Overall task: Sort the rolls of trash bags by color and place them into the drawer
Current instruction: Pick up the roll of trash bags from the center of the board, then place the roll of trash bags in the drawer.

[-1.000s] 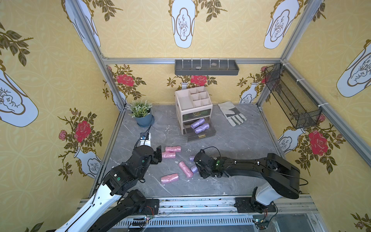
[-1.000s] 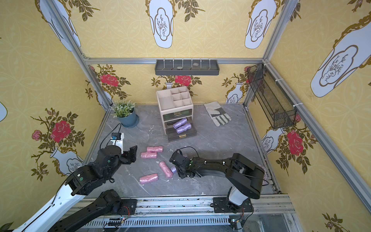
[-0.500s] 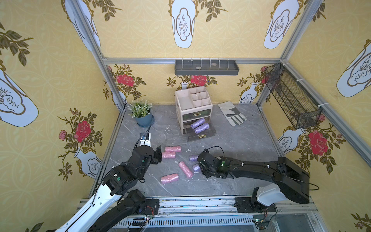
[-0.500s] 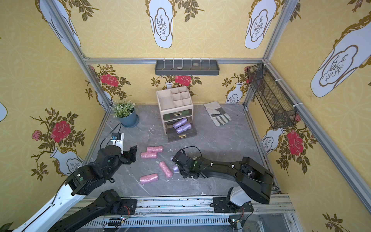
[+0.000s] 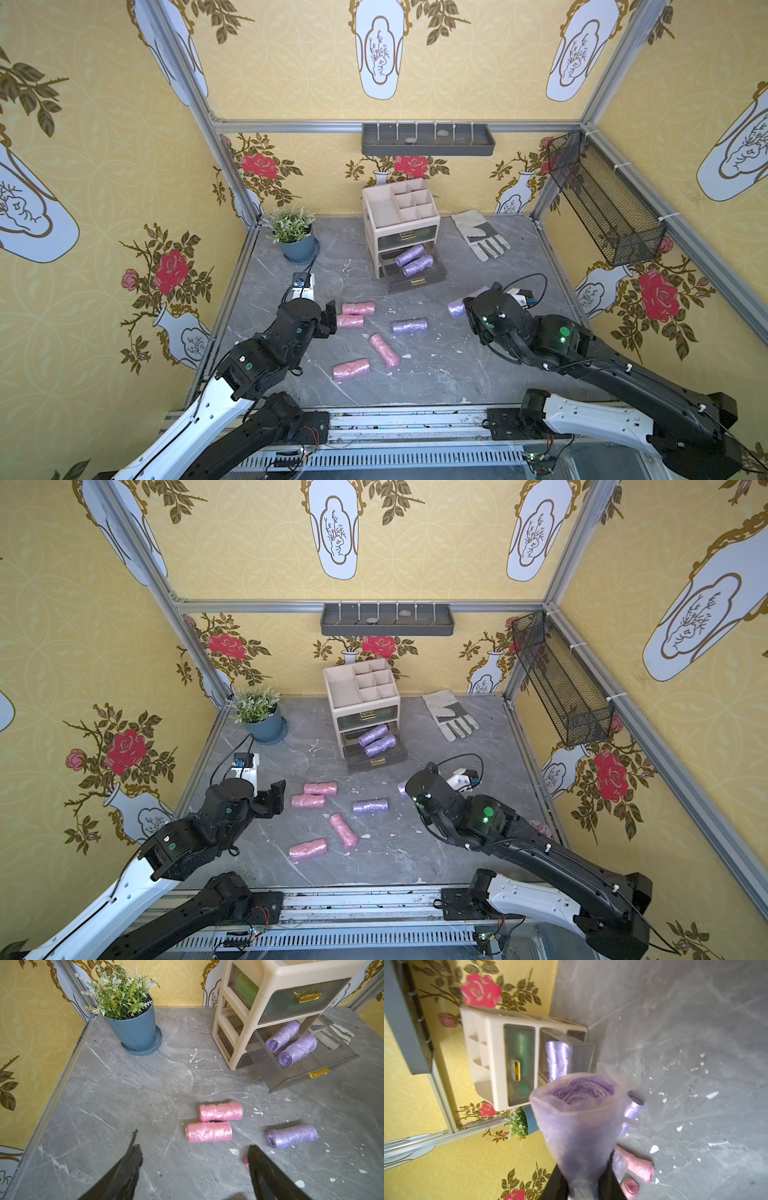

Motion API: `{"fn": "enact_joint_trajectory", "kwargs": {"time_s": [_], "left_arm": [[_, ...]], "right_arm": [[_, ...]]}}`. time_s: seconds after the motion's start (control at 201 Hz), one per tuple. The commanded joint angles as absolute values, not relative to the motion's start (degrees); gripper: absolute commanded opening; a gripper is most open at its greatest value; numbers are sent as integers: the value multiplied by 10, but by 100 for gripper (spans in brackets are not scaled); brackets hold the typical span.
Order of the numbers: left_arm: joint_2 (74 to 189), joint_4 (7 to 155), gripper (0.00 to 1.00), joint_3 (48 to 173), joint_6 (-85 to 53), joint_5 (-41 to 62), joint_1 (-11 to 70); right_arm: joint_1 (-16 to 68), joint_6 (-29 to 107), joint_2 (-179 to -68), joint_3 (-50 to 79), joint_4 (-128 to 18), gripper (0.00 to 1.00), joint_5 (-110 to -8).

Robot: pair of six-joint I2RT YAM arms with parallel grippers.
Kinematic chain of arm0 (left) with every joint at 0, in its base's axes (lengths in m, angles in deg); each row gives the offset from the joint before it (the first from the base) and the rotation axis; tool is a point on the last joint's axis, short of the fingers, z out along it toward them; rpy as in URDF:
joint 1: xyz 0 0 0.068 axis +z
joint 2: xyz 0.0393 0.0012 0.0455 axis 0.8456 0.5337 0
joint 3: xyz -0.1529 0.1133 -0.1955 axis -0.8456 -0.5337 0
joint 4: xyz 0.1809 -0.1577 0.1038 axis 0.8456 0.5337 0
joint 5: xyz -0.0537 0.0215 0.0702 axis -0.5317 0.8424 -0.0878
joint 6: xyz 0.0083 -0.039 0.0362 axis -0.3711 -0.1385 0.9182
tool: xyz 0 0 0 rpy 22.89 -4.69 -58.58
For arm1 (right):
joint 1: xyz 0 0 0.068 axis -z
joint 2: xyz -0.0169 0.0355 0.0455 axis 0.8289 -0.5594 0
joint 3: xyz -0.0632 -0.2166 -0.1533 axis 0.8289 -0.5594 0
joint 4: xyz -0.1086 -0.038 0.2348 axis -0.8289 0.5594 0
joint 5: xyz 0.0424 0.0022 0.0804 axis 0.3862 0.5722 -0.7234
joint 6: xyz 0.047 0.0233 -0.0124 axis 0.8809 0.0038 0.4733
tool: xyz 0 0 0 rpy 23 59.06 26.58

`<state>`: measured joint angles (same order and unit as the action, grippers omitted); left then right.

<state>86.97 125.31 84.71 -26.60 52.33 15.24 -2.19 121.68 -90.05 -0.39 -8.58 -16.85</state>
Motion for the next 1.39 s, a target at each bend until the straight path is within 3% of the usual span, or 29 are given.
{"fn": "enact_joint_trajectory", "kwargs": {"time_s": [0.0, 0.105, 0.174, 0.353, 0.712, 1.384], "left_arm": [[875, 1239, 81, 853, -263, 521, 153], [874, 1245, 81, 859, -260, 525, 153], [871, 1249, 81, 861, -258, 528, 153], [863, 1258, 81, 862, -255, 537, 154], [862, 1254, 81, 859, -253, 538, 154], [854, 1252, 81, 857, -254, 533, 154]], "right_arm": [[66, 1051, -931, 35, -130, 26, -230], [220, 982, -990, 51, -225, 26, -459], [277, 970, -1048, 66, -266, 26, -583], [285, 931, -1186, 160, -284, 26, -672], [263, 920, -1315, 252, -261, 26, -685], [241, 928, -1361, 217, -250, 27, -646]]}}
